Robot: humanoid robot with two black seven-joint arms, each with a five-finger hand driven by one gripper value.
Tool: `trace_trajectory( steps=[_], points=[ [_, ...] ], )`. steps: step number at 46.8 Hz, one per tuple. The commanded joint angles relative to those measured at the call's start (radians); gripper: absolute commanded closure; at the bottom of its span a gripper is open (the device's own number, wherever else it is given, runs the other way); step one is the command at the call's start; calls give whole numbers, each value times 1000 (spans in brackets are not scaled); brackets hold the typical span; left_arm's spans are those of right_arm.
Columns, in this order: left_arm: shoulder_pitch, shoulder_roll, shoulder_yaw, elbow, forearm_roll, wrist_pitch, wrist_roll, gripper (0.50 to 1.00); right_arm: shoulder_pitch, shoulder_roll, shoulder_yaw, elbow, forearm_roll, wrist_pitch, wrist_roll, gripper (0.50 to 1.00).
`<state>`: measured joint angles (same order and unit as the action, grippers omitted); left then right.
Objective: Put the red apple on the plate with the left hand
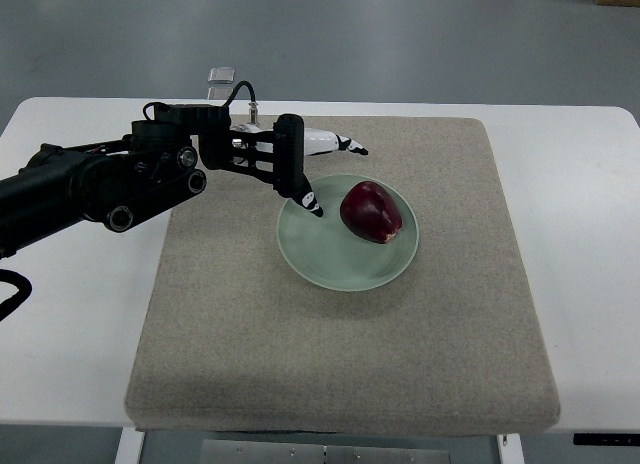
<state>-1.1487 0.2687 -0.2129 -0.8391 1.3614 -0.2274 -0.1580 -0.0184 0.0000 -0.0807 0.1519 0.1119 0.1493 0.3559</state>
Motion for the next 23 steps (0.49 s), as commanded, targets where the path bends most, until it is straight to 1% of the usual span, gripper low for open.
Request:
trace_trajectory(
  steps=[1,9,15,23],
  points=[
    [-2,0,-3,60,-53,0,0,504,0,0,1,0,0,0,0,536],
    [-3,4,1,126,-277,7,-2,504,0,0,-1,0,0,0,0,536],
    [-3,12,0,129,-303,16,-2,506,0,0,-1,0,0,0,0,536],
    [-3,14,-14,130,-337,71,-5,504,0,0,-1,0,0,0,0,536]
  ],
)
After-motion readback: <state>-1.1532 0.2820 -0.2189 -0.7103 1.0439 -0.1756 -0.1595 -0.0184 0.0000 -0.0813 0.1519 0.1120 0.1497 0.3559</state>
